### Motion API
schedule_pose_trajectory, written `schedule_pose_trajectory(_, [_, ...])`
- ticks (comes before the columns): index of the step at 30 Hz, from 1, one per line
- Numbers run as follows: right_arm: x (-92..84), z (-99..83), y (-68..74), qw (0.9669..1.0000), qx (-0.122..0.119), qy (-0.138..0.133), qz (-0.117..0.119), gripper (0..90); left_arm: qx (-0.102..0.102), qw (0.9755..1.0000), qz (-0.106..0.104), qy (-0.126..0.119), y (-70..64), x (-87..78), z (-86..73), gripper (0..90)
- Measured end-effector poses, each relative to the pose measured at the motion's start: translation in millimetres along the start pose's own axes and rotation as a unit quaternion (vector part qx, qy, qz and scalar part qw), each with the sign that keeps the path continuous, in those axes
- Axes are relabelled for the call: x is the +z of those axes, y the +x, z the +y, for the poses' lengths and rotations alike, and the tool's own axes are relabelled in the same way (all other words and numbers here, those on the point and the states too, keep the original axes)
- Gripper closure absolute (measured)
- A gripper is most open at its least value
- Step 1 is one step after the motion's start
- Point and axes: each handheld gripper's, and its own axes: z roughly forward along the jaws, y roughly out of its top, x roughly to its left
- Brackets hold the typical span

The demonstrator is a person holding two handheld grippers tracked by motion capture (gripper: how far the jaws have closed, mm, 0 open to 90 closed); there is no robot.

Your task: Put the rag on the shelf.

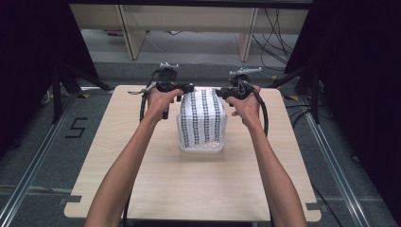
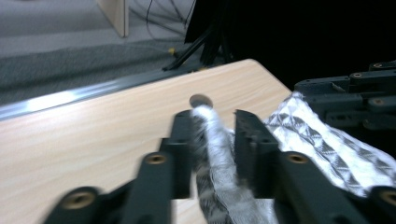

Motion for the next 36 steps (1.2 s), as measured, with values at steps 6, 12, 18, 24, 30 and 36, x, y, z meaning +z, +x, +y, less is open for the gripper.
schedule_pose_trajectory(6, [2.8,-4.2,-5.4,0.9998,0.005,0.012,-0.017,60.2,0.005,0.9996,0.011,0.025,1.9,-1.9,-1.4,49.4])
schedule_pose_trajectory(12, [0.1,-6.8,-5.5,0.9999,-0.006,0.005,-0.014,58.5,0.002,0.9998,0.003,0.022,0.0,-8.1,-1.3,44.9])
schedule_pose_trajectory(18, [-8.3,-7.4,-6.7,0.9999,-0.014,0.002,-0.009,56.1,0.006,0.9995,0.001,0.03,0.8,-17.0,-4.9,44.0])
schedule_pose_trajectory(24, [-15.7,-10.0,-6.5,0.9999,-0.003,0.007,-0.01,54.2,0.01,0.9993,-0.002,0.035,1.9,-24.4,-7.5,43.3])
schedule_pose_trajectory(30, [-23.8,-9.9,-6.5,0.9999,-0.005,0.009,-0.012,52.6,0.014,0.9992,0.0,0.037,0.8,-31.4,-8.0,42.1])
schedule_pose_trajectory(36, [-29.1,-10.9,-5.9,1.0,-0.008,0.003,-0.005,51.0,0.017,0.999,-0.001,0.042,0.9,-34.5,-14.1,39.6])
